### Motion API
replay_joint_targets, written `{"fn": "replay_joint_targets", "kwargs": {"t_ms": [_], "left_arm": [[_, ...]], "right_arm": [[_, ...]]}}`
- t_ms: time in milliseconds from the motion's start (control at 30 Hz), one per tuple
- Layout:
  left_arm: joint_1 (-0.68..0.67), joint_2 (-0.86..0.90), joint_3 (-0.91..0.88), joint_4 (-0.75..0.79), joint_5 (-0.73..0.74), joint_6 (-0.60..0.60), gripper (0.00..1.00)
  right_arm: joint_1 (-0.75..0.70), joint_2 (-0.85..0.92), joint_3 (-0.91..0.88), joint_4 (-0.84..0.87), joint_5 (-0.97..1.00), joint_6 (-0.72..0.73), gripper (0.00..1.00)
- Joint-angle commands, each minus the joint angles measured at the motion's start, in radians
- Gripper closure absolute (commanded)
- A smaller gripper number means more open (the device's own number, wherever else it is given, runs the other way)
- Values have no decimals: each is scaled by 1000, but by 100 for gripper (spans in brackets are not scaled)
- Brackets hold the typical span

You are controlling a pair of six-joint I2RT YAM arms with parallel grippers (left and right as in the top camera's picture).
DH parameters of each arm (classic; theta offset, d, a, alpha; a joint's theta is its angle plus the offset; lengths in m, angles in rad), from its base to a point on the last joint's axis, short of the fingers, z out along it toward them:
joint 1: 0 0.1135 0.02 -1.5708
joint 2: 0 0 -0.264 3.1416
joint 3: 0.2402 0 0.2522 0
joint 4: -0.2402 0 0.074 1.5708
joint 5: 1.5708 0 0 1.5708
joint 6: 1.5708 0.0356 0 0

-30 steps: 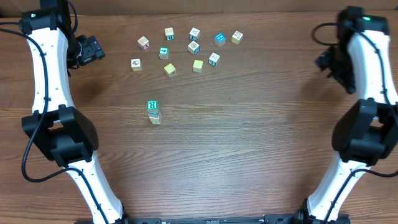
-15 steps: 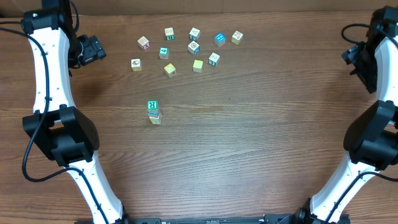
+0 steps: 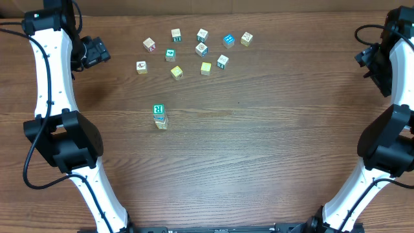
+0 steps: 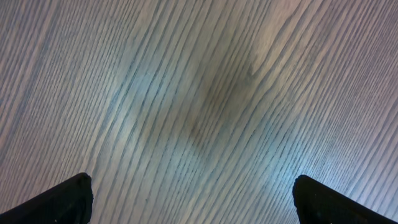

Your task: Form a tower

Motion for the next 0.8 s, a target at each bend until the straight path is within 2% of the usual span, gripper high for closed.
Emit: {"fn": "replay_joint_targets", "kwargs": {"t_ms": [0, 233, 500, 767], "left_arm": [[-7, -6, 12, 0, -2, -10, 1], [-7, -6, 12, 6, -1, -11, 0], [-7, -6, 12, 159, -2, -14, 0], [-7, -6, 12, 176, -2, -14, 0]], "right_arm": [[2, -49, 25, 3, 10, -1, 0], [2, -49, 25, 3, 10, -1, 0], [2, -49, 25, 3, 10, 0, 0], [2, -49, 25, 3, 10, -1, 0]]}}
